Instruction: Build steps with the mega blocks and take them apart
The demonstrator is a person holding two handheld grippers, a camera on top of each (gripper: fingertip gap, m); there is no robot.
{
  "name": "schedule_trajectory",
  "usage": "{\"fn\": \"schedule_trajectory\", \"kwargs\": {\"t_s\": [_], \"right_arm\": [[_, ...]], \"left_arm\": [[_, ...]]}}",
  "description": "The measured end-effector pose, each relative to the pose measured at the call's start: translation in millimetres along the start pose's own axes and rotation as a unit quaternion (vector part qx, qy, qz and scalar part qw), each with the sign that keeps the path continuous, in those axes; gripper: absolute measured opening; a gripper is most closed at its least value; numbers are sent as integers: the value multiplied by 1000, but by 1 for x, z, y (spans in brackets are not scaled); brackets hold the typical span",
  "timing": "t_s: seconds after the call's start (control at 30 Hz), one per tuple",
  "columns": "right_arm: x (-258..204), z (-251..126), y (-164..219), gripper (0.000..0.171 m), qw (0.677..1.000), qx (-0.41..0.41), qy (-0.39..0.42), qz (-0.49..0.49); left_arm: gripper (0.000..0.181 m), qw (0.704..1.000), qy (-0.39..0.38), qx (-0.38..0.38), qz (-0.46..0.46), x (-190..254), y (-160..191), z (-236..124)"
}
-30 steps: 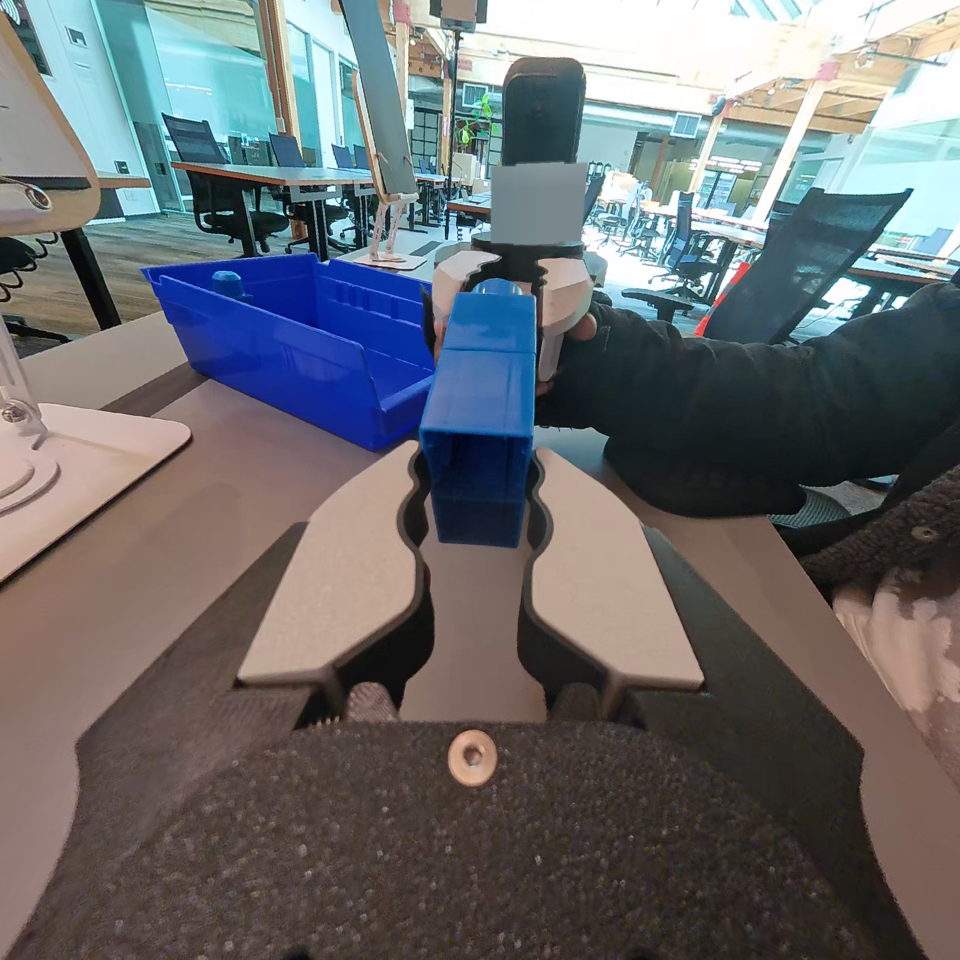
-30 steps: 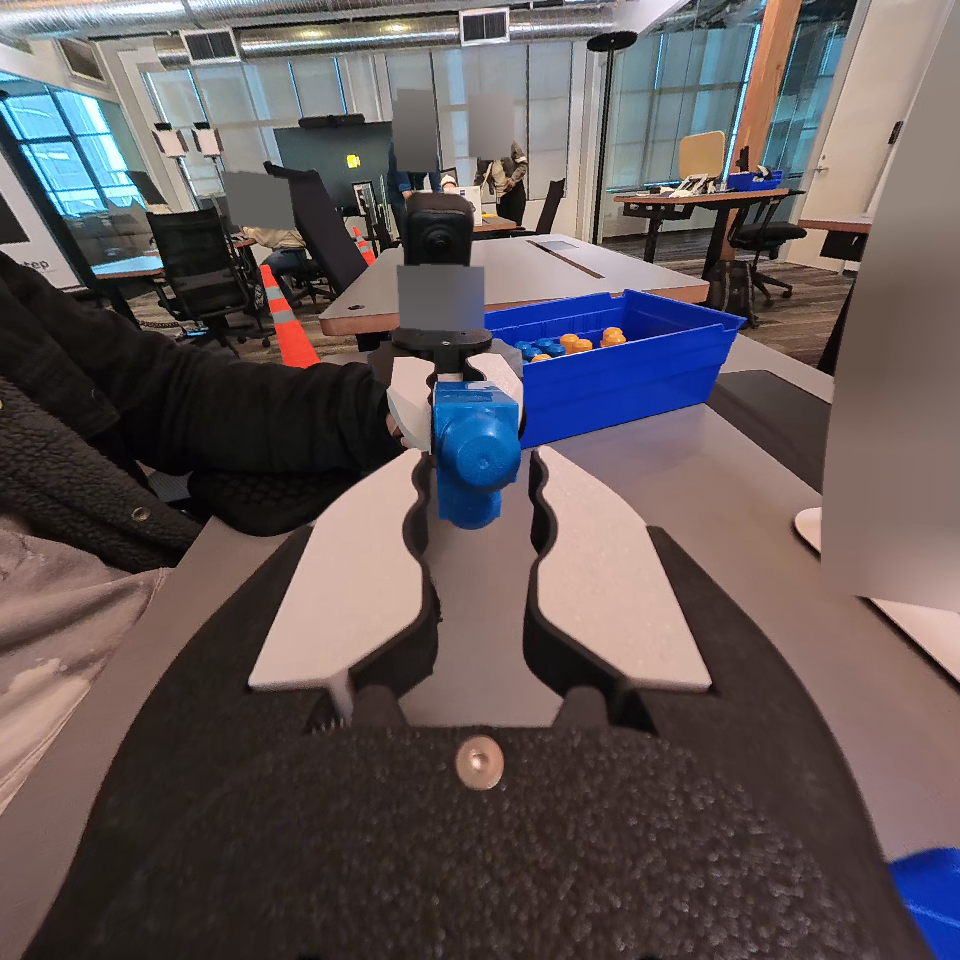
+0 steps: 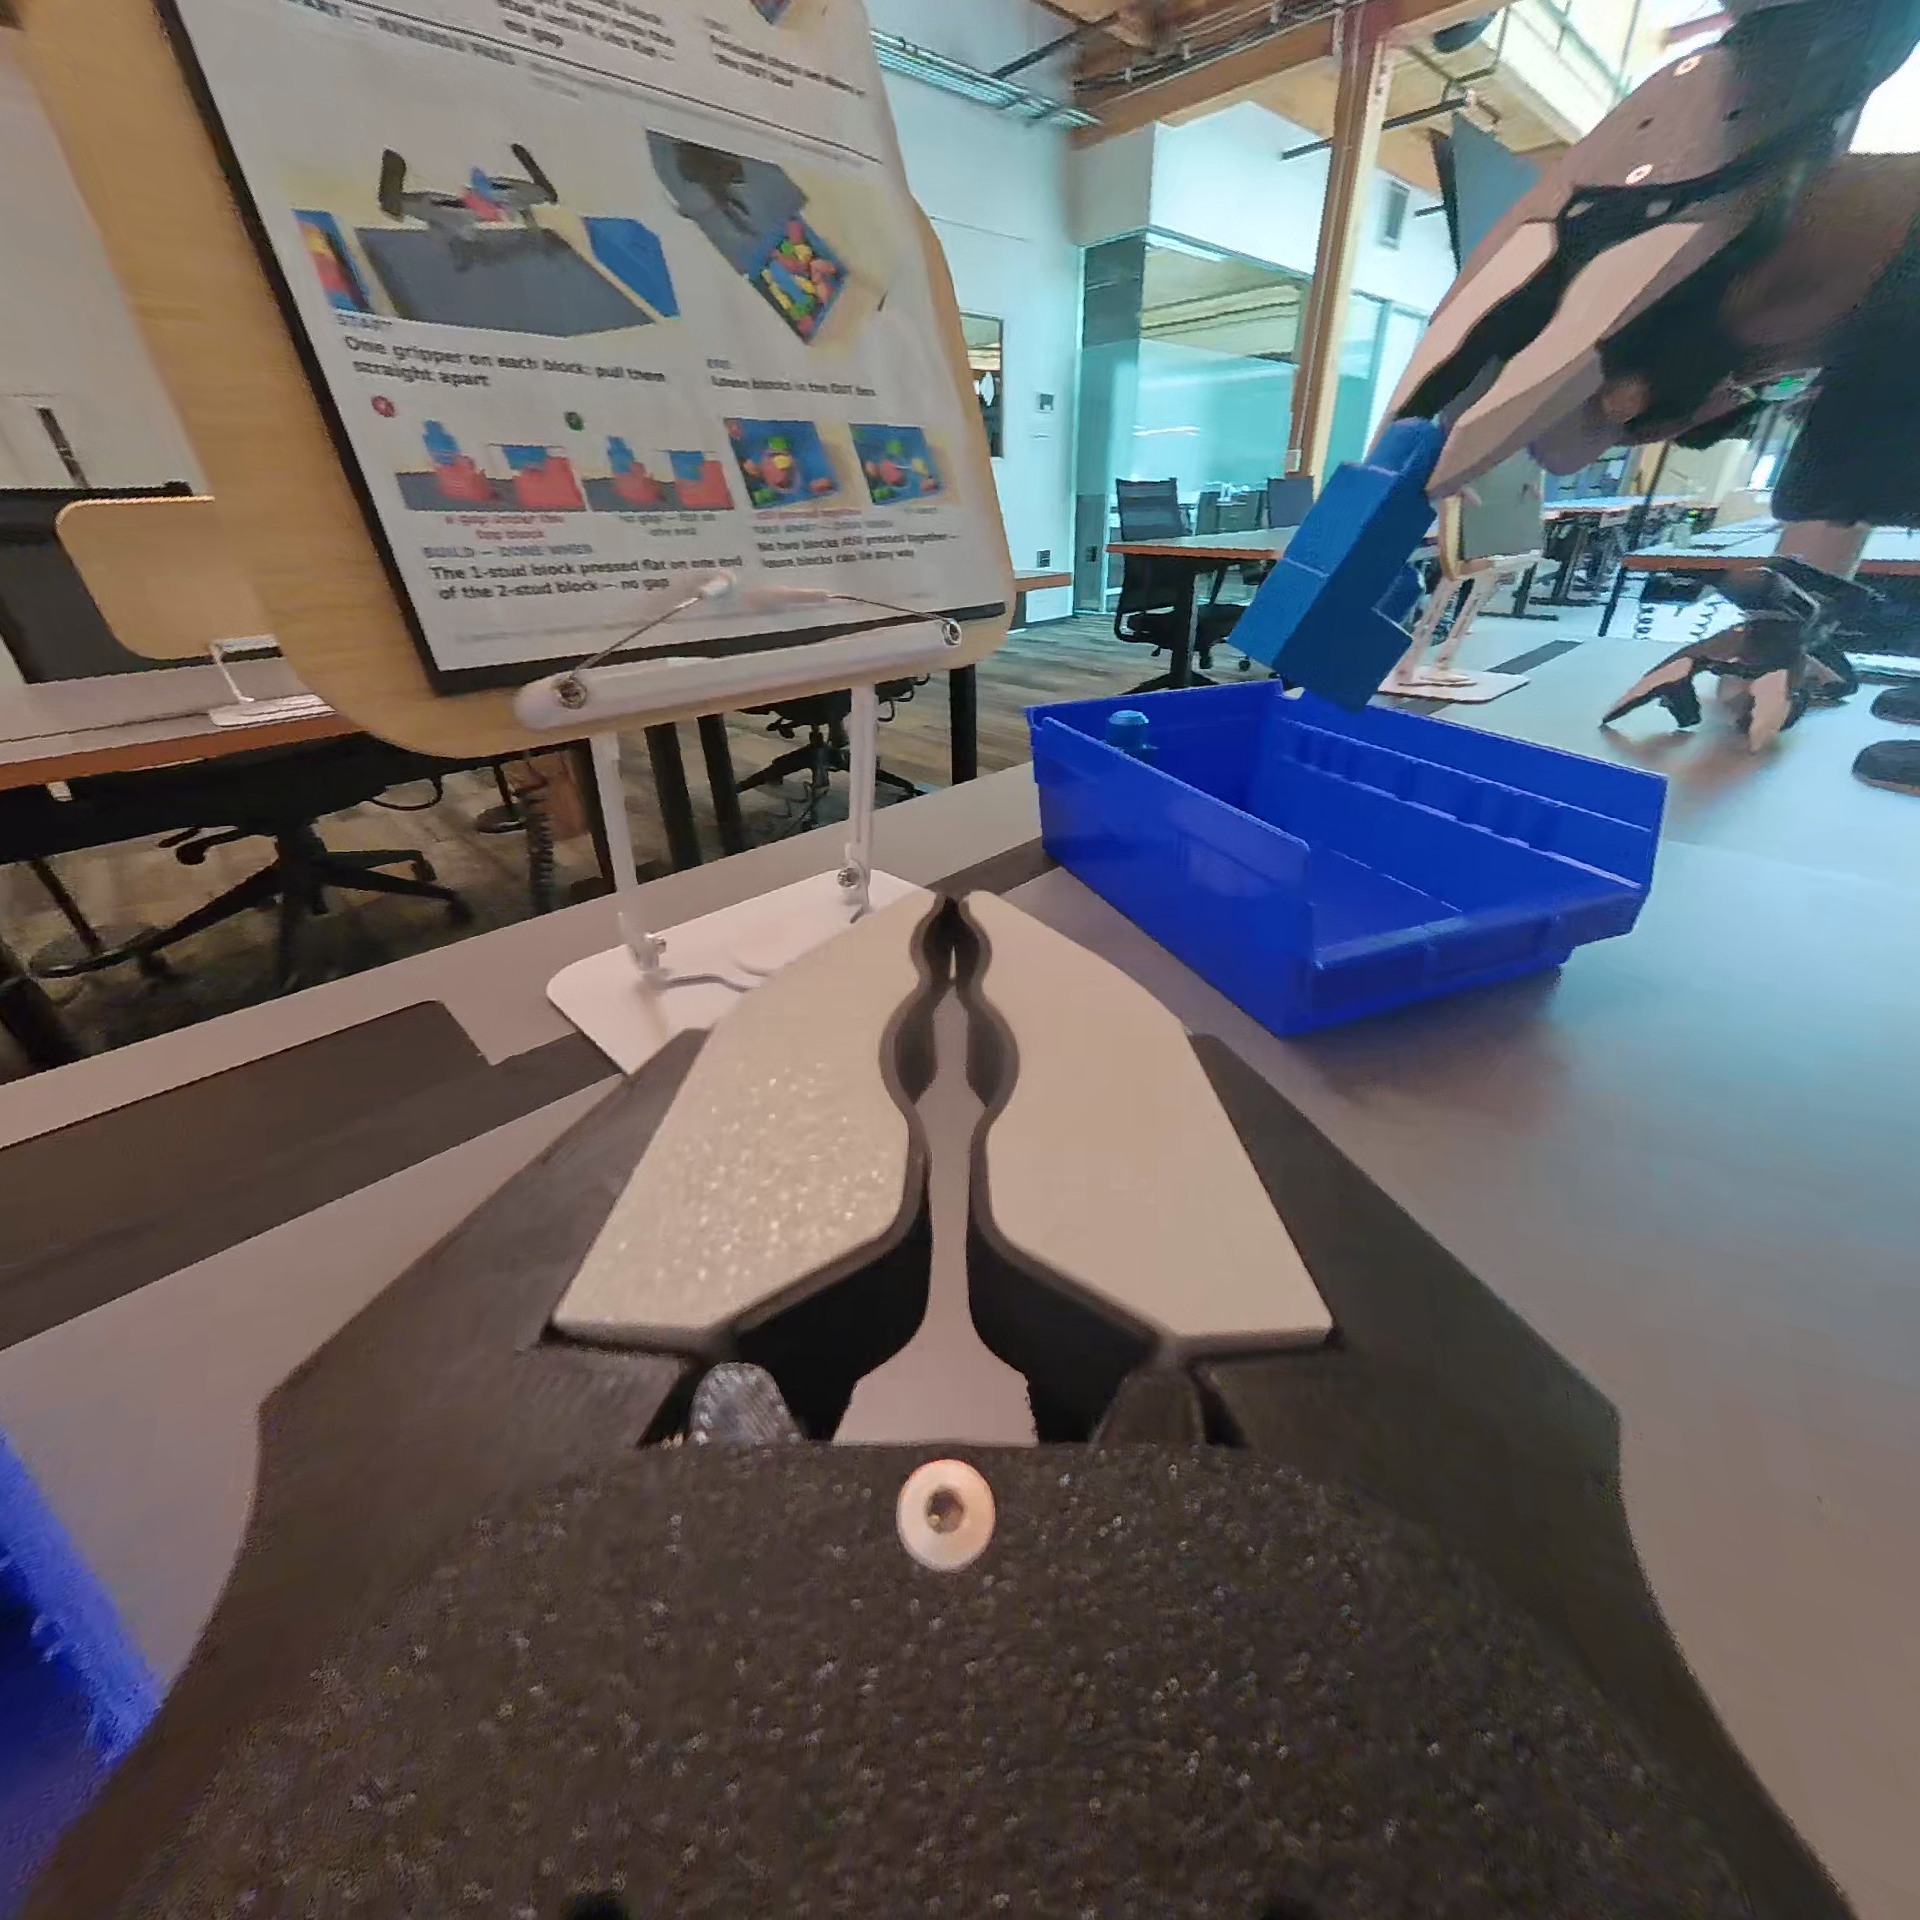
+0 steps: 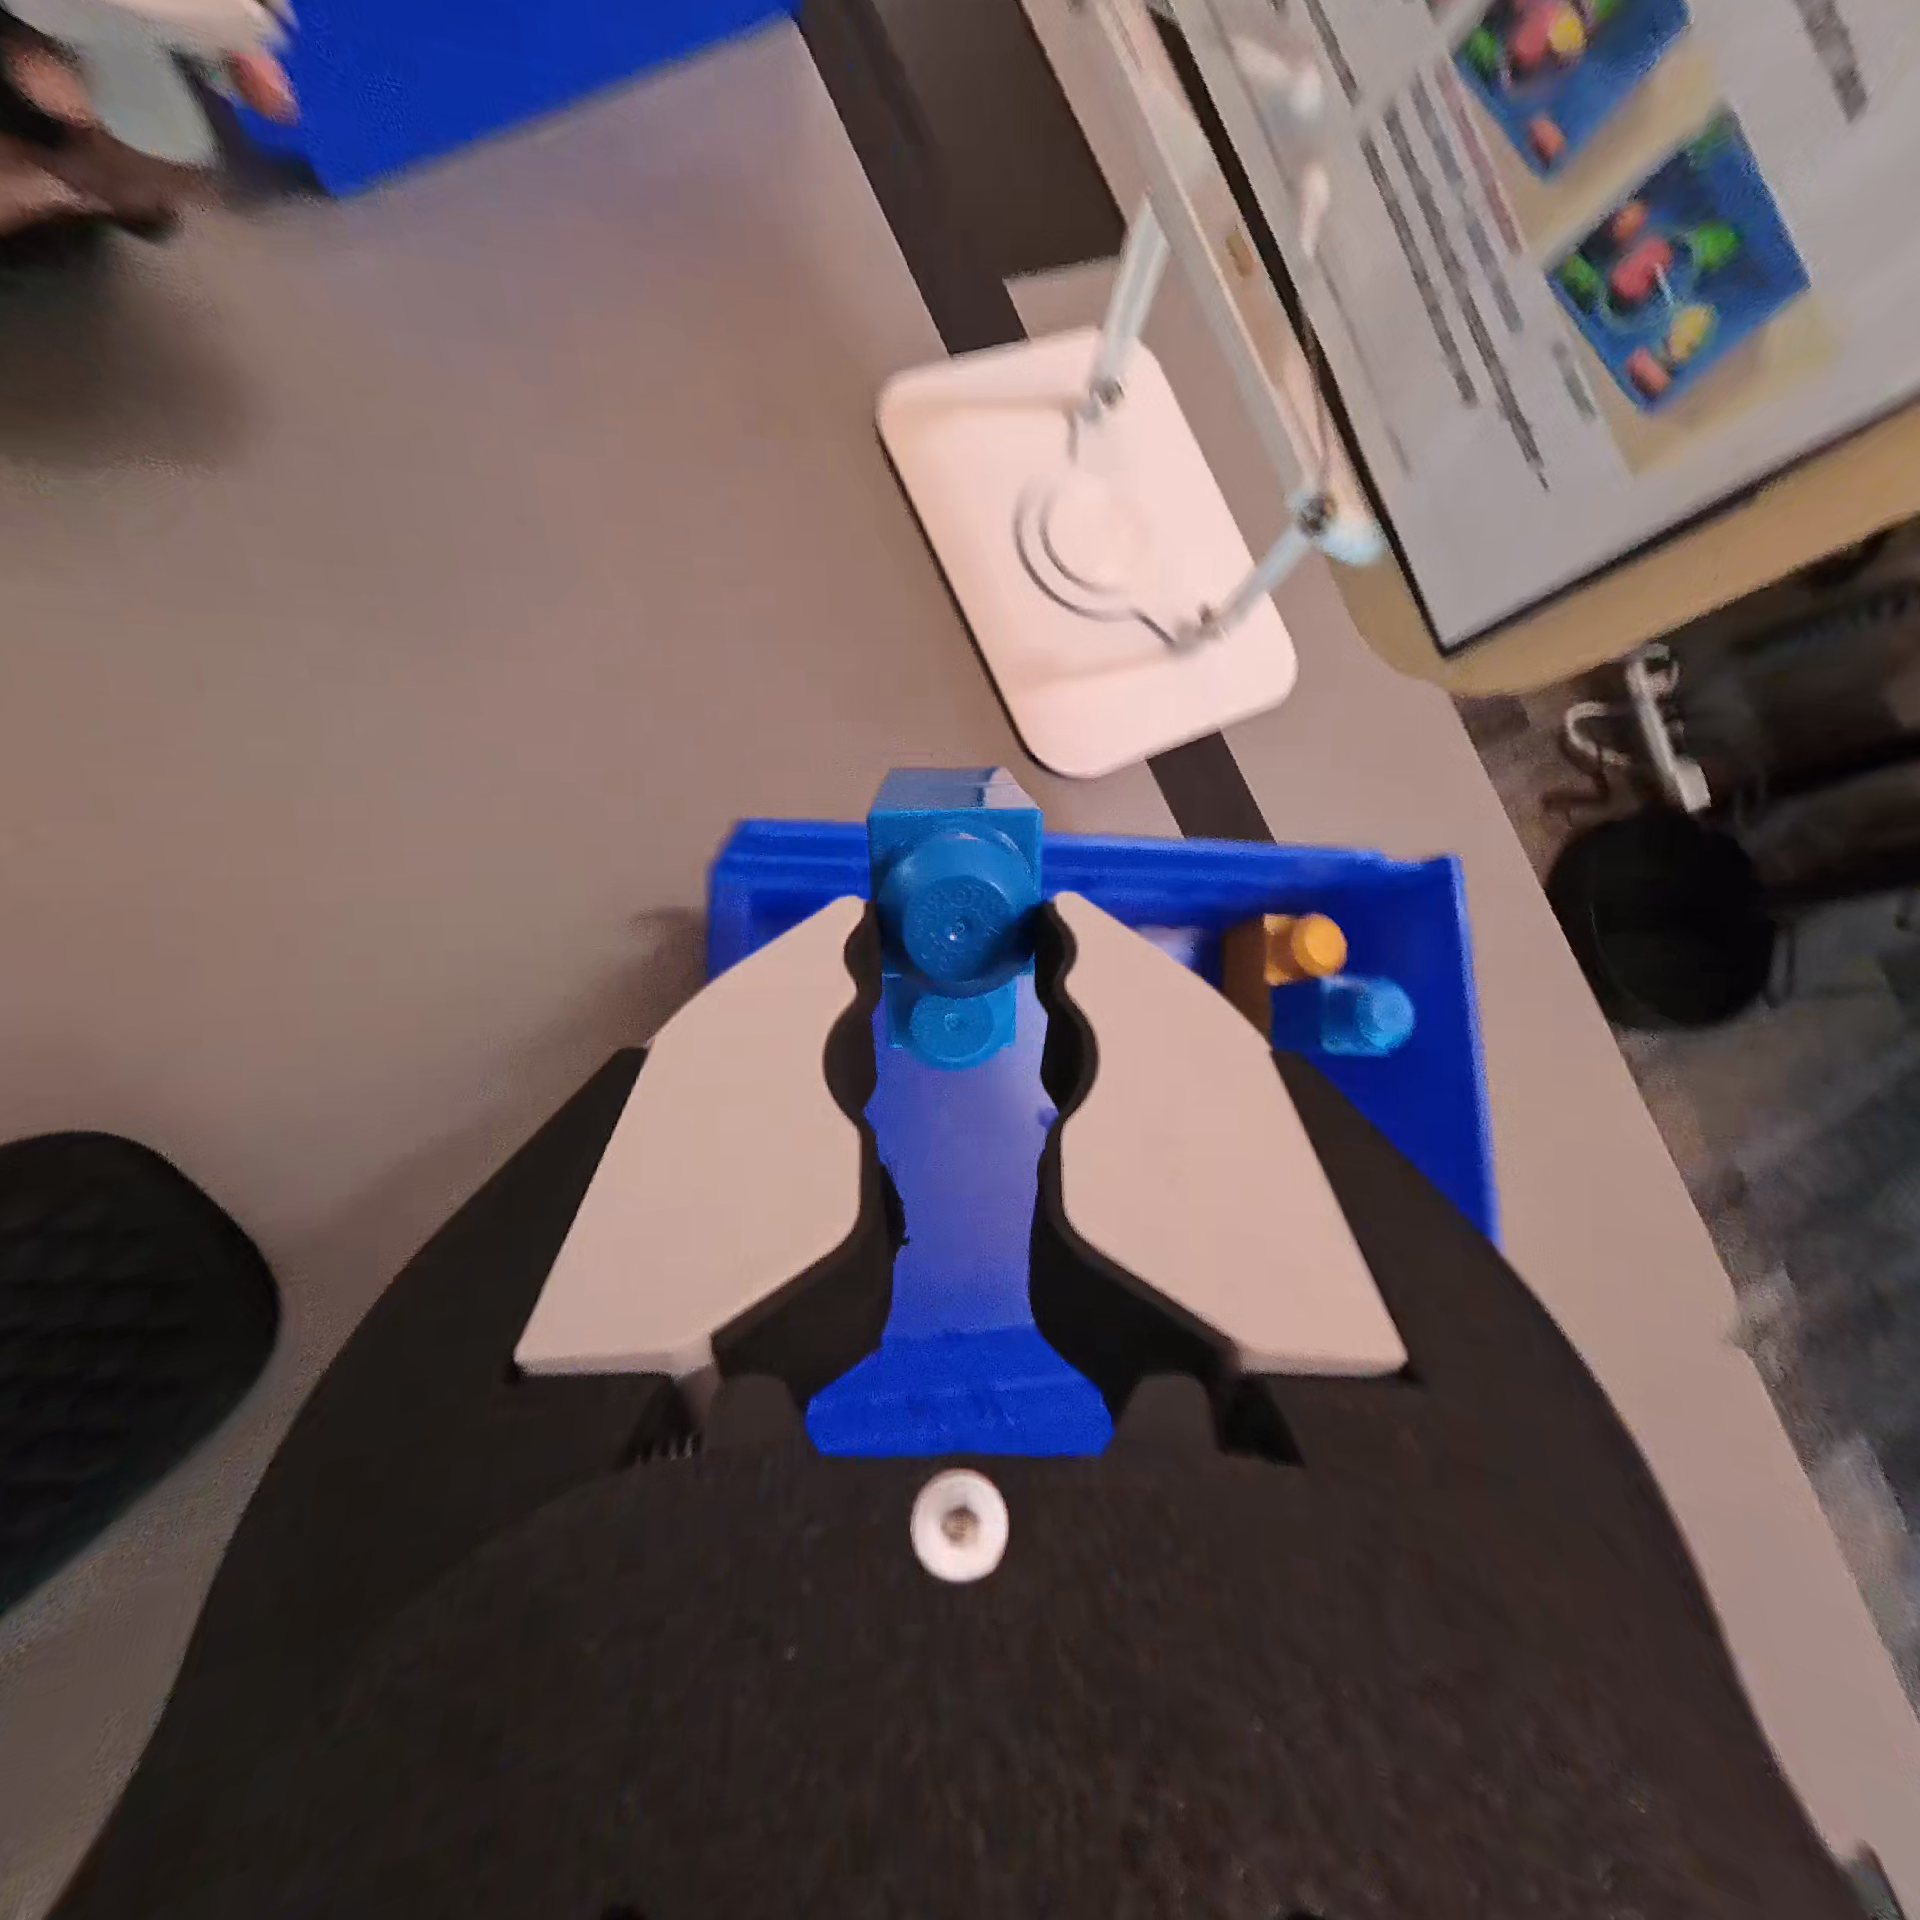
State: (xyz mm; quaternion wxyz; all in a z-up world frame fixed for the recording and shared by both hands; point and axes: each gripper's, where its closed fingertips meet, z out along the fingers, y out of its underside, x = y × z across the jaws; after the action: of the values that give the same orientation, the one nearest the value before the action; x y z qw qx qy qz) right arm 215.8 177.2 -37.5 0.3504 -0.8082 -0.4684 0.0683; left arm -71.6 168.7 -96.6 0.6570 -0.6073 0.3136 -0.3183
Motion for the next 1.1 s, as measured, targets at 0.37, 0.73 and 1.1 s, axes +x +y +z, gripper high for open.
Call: {"fn": "schedule_trajectory", "kwargs": {"t_s": [0.37,0.73,1.1], "right_arm": [[85,81,68,28,985,-166,-2,43],[104,138,95,29,979,-204,-14,17],[116,152,90,30,980,-197,-7,4]], "left_arm": [[0,998,-50,21,12,-14,-1,-4],[0,999,-45,15,6,-18,5,-2],[0,999,-30,13,5,-13,7,0]]}}
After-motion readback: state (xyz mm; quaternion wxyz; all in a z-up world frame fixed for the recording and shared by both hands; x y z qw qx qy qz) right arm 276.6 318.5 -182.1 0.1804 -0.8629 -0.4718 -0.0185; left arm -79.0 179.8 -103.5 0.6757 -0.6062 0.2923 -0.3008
